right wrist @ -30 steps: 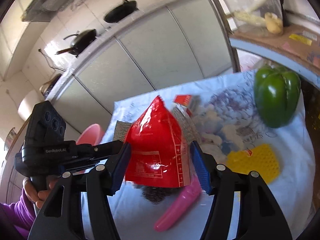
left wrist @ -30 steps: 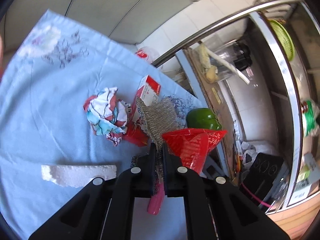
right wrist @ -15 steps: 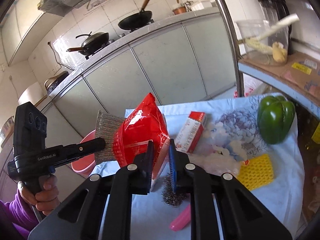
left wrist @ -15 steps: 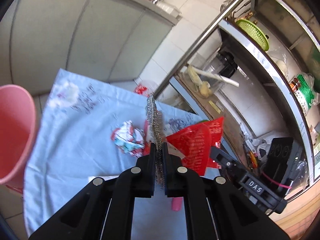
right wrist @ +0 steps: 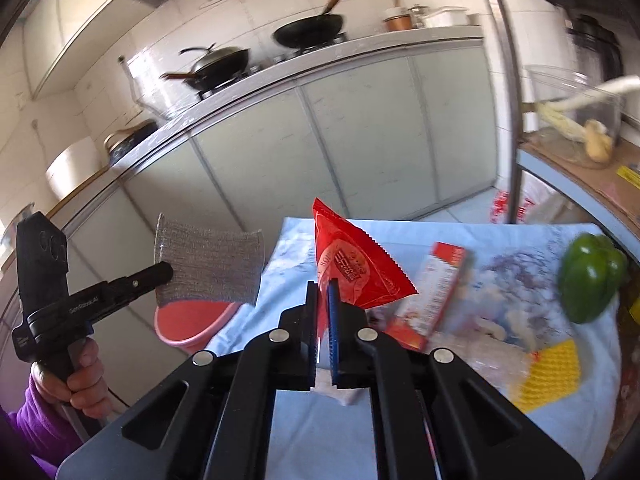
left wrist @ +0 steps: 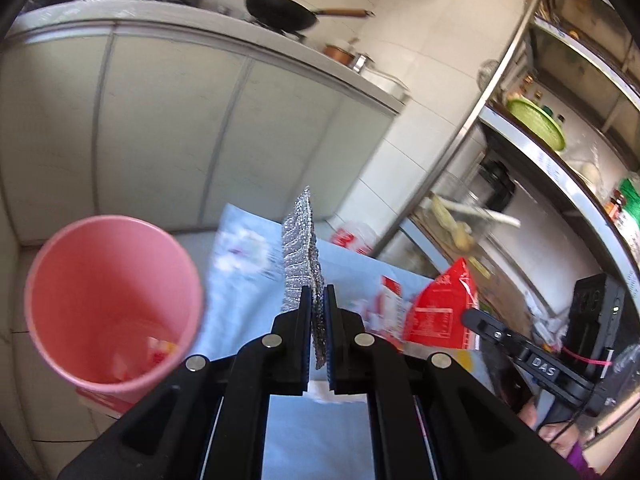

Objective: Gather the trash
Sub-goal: 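Carry the pad and bag over the pink bucket and open both tools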

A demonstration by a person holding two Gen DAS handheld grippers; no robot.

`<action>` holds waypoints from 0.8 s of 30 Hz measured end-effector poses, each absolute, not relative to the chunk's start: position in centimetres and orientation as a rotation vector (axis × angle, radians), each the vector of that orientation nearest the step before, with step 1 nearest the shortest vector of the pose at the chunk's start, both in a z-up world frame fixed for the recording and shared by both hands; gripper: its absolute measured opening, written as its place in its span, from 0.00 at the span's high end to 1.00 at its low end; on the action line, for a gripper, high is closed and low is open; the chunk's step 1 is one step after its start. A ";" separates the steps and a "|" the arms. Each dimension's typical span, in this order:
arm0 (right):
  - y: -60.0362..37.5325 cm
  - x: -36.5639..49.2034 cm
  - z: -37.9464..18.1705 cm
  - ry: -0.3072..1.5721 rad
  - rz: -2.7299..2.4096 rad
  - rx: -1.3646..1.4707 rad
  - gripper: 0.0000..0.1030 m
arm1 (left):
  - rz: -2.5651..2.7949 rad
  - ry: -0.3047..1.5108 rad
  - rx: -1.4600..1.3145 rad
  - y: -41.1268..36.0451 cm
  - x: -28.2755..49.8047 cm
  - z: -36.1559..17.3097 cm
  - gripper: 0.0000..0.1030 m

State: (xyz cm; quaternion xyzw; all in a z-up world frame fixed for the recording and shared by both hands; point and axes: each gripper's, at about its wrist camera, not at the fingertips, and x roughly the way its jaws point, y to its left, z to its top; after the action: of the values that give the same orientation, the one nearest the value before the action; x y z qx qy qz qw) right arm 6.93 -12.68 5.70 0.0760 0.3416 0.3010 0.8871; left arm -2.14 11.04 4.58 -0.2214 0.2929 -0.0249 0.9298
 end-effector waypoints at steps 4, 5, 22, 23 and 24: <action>-8.7 7.2 6.0 0.731 0.709 0.117 0.95 | 0.036 0.561 -0.427 13.8 -3.7 4.8 0.95; -7.8 7.3 6.0 0.737 0.727 0.111 0.95 | 0.056 0.552 -0.421 14.5 -4.1 4.8 0.95; 8.8 9.0 3.6 0.871 0.976 -0.016 0.95 | 0.266 0.596 -0.423 22.4 -7.8 1.2 0.95; 9.4 9.2 3.2 0.884 0.978 -0.016 0.95 | 0.273 0.606 -0.429 22.7 -8.0 0.8 0.95; 10.0 9.3 2.8 0.899 0.980 -0.017 0.95 | 0.279 0.616 -0.434 23.1 -8.1 0.4 0.95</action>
State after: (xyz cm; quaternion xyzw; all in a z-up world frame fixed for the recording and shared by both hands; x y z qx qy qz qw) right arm 9.34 10.02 2.79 -0.0077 0.4170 0.4547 0.7869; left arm -8.07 23.07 0.37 -0.2110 0.2999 0.1358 0.9204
